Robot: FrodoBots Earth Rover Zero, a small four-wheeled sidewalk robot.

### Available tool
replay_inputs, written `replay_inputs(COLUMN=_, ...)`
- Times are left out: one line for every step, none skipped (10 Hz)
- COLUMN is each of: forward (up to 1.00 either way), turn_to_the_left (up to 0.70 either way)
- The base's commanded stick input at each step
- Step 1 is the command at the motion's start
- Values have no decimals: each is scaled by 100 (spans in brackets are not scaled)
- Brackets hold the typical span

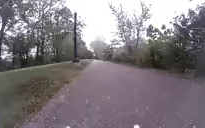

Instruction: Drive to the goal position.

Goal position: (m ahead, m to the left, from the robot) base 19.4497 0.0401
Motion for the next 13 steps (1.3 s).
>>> replay_inputs(forward=70, turn_to_the_left=0)
replay_inputs(forward=70, turn_to_the_left=0)
replay_inputs(forward=70, turn_to_the_left=0)
replay_inputs(forward=70, turn_to_the_left=0)
replay_inputs(forward=70, turn_to_the_left=0)
replay_inputs(forward=70, turn_to_the_left=0)
replay_inputs(forward=70, turn_to_the_left=0)
replay_inputs(forward=70, turn_to_the_left=0)
replay_inputs(forward=70, turn_to_the_left=0)
replay_inputs(forward=70, turn_to_the_left=0)
replay_inputs(forward=70, turn_to_the_left=0)
replay_inputs(forward=70, turn_to_the_left=0)
replay_inputs(forward=70, turn_to_the_left=0)
